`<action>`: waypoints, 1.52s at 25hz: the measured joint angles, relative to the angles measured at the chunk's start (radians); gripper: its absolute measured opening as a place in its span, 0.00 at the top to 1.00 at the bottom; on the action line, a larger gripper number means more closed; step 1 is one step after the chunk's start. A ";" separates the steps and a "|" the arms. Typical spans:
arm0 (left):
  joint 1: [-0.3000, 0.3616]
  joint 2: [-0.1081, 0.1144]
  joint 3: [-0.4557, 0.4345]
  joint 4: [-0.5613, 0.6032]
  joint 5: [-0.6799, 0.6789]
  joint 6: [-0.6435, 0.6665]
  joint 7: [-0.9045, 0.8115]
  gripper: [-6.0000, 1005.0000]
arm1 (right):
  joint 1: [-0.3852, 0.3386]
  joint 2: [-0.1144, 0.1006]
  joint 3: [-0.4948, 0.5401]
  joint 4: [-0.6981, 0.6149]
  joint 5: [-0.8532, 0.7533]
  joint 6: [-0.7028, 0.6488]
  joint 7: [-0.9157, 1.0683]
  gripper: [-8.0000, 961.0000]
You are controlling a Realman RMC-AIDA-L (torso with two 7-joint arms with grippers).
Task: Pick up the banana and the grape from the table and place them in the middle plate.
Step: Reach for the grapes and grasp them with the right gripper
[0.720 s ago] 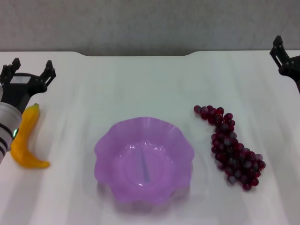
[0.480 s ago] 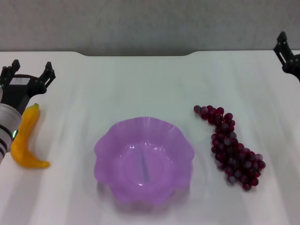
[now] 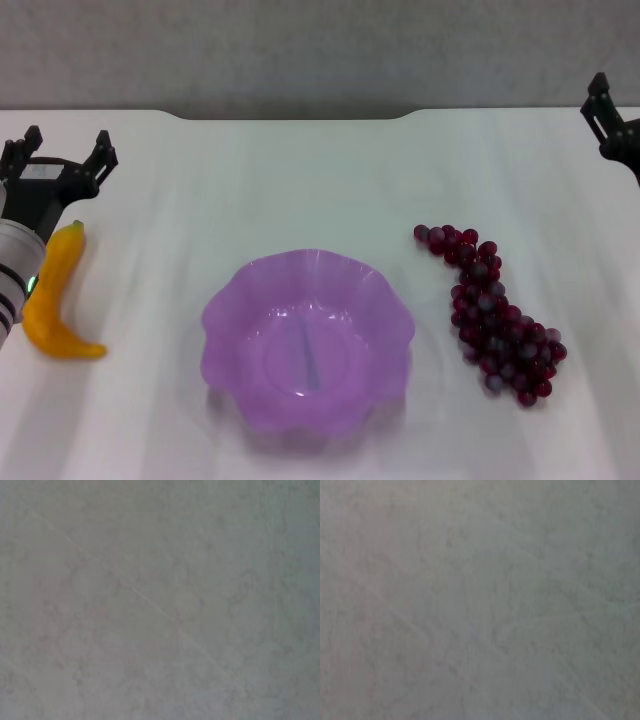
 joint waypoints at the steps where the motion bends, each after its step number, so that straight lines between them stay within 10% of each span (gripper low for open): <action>1: 0.000 0.000 -0.001 0.000 0.000 0.000 0.000 0.11 | 0.000 0.000 0.000 0.002 0.000 0.002 0.001 0.07; 24: 0.016 0.004 -0.002 0.015 0.000 -0.037 0.002 0.11 | 0.001 -0.007 -0.043 -0.075 -0.008 0.231 -0.009 0.08; 38: 0.036 0.007 0.007 0.014 0.001 -0.038 0.003 0.11 | -0.028 -0.014 0.335 -0.368 -0.009 0.874 -0.399 0.08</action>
